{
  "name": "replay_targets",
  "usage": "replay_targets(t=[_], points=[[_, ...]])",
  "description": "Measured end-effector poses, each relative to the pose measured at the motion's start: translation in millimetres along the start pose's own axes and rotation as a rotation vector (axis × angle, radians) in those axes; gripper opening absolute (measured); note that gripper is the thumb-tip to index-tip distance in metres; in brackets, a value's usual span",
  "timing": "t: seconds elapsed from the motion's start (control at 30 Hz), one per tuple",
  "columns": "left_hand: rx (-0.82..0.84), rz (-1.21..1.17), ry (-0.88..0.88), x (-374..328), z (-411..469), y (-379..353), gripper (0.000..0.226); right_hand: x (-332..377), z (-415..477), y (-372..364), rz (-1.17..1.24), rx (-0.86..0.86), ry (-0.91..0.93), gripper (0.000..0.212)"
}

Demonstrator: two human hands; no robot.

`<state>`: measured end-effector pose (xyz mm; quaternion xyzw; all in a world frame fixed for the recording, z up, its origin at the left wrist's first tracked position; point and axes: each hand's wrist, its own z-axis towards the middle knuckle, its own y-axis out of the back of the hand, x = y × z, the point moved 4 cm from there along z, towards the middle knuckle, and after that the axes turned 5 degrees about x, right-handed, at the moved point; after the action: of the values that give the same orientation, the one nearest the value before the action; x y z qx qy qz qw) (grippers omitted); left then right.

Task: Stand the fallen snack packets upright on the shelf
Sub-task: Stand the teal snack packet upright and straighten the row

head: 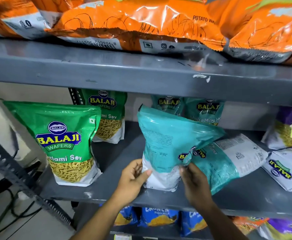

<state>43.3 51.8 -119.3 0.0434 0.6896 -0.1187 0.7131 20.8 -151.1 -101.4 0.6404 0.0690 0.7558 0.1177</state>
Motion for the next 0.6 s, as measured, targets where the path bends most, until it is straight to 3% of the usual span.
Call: replay_targets(t=[0.07, 0.17, 0.2, 0.27, 0.33, 0.43, 0.53, 0.6], points=[[0.041, -0.033, -0.016, -5.2, 4.9, 4.4, 0.04, 2.4, -3.1, -0.4, 0.027, -0.018, 0.013, 0.013], [0.163, -0.121, -0.078, -30.4, 21.1, 8.4, 0.09, -3.4, -28.2, -2.4, -0.05, -0.214, 0.035, 0.025], [0.186, -0.135, -0.087, -40.0, 28.0, 6.7, 0.096, -3.9, -40.8, -9.4, -0.141, -0.247, 0.056, 0.027], [0.201, -0.141, -0.085, -59.8, 39.0, -1.6, 0.081, -3.9, -65.6, -34.7, -0.286, -0.201, 0.087, 0.034], [0.134, -0.136, -0.083, -71.4, 43.6, -11.7, 0.062, -7.0, -78.3, -57.4, -0.3, -0.129, 0.047, 0.067], [-0.079, -0.12, -0.115, -79.5, 25.3, -28.8, 0.056, -11.2, -67.5, -68.5, -0.328, -0.099, 0.016, 0.102], [-0.231, -0.007, -0.163, -75.0, -16.0, -49.0, 0.05, -19.1, -41.0, -64.8, -0.256, 0.029, -0.115, 0.102], [-0.223, 0.21, -0.232, -71.6, -40.2, -59.9, 0.055, -17.6, -24.8, -52.8, -0.202, 0.03, -0.119, 0.079]])
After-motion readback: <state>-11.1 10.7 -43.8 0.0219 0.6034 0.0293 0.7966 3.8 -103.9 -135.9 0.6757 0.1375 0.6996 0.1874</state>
